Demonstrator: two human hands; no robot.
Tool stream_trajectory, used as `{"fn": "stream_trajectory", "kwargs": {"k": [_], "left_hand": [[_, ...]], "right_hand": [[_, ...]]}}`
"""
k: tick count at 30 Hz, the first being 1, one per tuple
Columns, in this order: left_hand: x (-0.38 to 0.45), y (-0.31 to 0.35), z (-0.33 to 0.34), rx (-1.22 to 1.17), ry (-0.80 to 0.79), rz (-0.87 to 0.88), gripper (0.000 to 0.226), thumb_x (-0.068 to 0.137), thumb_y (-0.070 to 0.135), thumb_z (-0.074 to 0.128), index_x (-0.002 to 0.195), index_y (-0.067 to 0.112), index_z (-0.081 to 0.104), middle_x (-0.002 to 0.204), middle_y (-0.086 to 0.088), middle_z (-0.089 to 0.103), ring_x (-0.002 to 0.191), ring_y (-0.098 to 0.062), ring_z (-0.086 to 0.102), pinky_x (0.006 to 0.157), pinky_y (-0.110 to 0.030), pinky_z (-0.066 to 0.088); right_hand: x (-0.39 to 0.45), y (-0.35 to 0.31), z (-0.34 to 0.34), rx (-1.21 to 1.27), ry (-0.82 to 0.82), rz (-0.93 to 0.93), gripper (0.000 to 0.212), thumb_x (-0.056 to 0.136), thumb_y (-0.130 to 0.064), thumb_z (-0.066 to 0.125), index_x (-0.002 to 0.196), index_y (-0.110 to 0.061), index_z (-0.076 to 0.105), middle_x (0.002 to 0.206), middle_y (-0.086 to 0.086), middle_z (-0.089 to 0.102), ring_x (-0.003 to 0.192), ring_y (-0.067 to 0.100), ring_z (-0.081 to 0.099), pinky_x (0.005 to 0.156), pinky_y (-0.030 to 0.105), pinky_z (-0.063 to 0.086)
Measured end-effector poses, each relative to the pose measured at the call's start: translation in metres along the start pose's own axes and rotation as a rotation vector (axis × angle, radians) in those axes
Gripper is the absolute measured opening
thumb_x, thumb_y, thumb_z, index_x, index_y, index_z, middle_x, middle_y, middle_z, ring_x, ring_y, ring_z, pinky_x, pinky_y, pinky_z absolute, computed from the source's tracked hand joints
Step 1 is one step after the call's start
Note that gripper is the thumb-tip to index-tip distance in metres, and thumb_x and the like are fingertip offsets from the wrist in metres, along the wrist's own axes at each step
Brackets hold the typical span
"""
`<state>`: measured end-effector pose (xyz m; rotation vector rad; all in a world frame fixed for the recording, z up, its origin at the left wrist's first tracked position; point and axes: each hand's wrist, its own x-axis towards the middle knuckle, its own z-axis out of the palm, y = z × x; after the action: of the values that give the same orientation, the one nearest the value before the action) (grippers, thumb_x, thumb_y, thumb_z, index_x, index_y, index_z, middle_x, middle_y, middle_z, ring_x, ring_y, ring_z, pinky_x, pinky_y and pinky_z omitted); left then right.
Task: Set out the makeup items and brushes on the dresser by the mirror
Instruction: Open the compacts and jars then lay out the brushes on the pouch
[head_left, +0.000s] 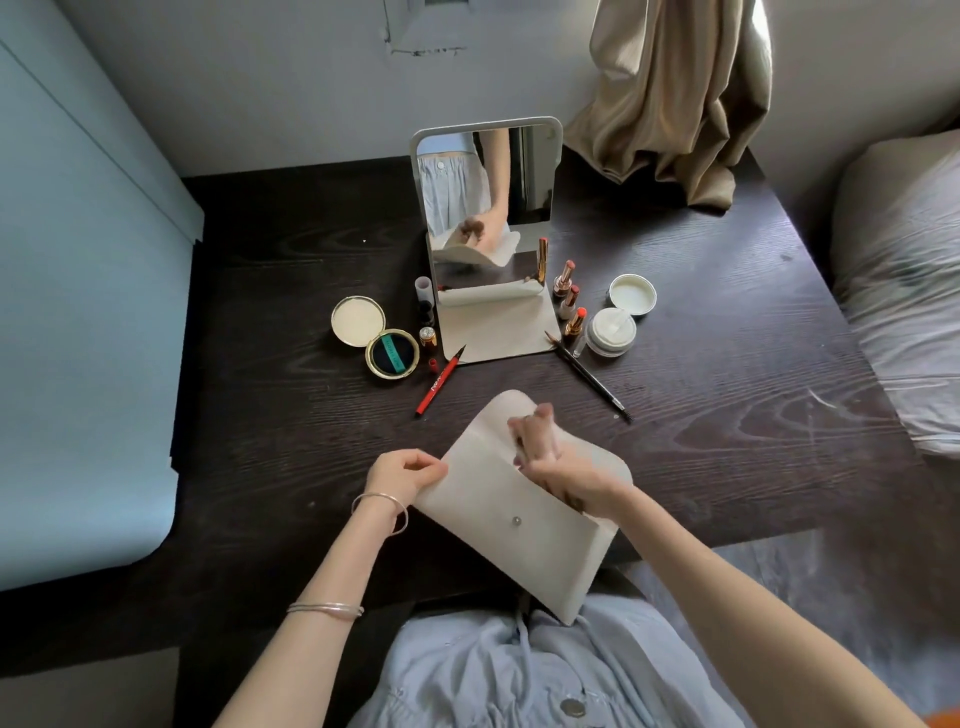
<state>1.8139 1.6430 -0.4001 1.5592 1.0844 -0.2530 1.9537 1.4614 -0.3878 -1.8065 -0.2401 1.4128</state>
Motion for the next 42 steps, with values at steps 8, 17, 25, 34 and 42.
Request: {"fn": "stream_trajectory", "kwargs": {"k": [8, 17, 25, 34, 42], "left_hand": [[-0.004, -0.039, 0.009, -0.118, 0.097, -0.137, 0.01, 0.082, 0.008, 0.063, 0.075, 0.015, 0.067, 0.083, -0.009, 0.067, 0.08, -0.022, 0.059, 0.074, -0.035, 0.048], [0.004, -0.036, 0.036, -0.384, 0.312, -0.207, 0.01, 0.081, 0.015, 0.06, 0.072, 0.019, 0.061, 0.081, -0.011, 0.065, 0.079, -0.028, 0.059, 0.074, -0.044, 0.051], [-0.005, -0.023, 0.056, -0.204, 0.322, -0.188, 0.006, 0.086, 0.011, 0.056, 0.088, 0.007, 0.06, 0.071, 0.0, 0.057, 0.078, -0.023, 0.054, 0.071, -0.032, 0.043], [-0.006, -0.034, 0.044, 0.02, 0.212, -0.18, 0.02, 0.079, 0.017, 0.067, 0.065, 0.025, 0.055, 0.066, 0.006, 0.061, 0.082, -0.03, 0.066, 0.077, -0.046, 0.056], [-0.016, -0.023, 0.037, 0.401, 0.235, -0.045, 0.044, 0.077, 0.033, 0.072, 0.109, 0.022, 0.044, 0.102, 0.007, 0.056, 0.092, -0.02, 0.06, 0.074, -0.033, 0.049]], "right_hand": [[-0.02, -0.045, -0.032, -0.107, 0.231, -0.242, 0.027, 0.072, 0.009, 0.06, 0.066, -0.017, 0.057, 0.063, -0.007, 0.056, 0.06, 0.006, 0.051, 0.064, 0.024, 0.045], [-0.019, -0.025, -0.025, -0.133, 0.241, -0.097, 0.013, 0.07, 0.0, 0.06, 0.082, 0.006, 0.063, 0.066, 0.006, 0.06, 0.065, 0.018, 0.058, 0.072, 0.038, 0.052], [-0.01, 0.015, -0.008, -0.077, 0.255, 0.085, 0.01, 0.066, -0.013, 0.06, 0.068, -0.003, 0.062, 0.062, 0.005, 0.056, 0.06, 0.017, 0.053, 0.062, 0.028, 0.044], [-0.007, 0.017, -0.014, -0.086, 0.243, 0.154, 0.014, 0.062, -0.019, 0.057, 0.066, -0.006, 0.059, 0.06, 0.005, 0.057, 0.057, 0.018, 0.053, 0.06, 0.027, 0.045], [0.003, 0.004, -0.024, -0.053, 0.377, 0.009, 0.023, 0.061, -0.022, 0.06, 0.084, -0.018, 0.056, 0.077, -0.001, 0.055, 0.076, 0.017, 0.052, 0.067, 0.03, 0.041]]}}
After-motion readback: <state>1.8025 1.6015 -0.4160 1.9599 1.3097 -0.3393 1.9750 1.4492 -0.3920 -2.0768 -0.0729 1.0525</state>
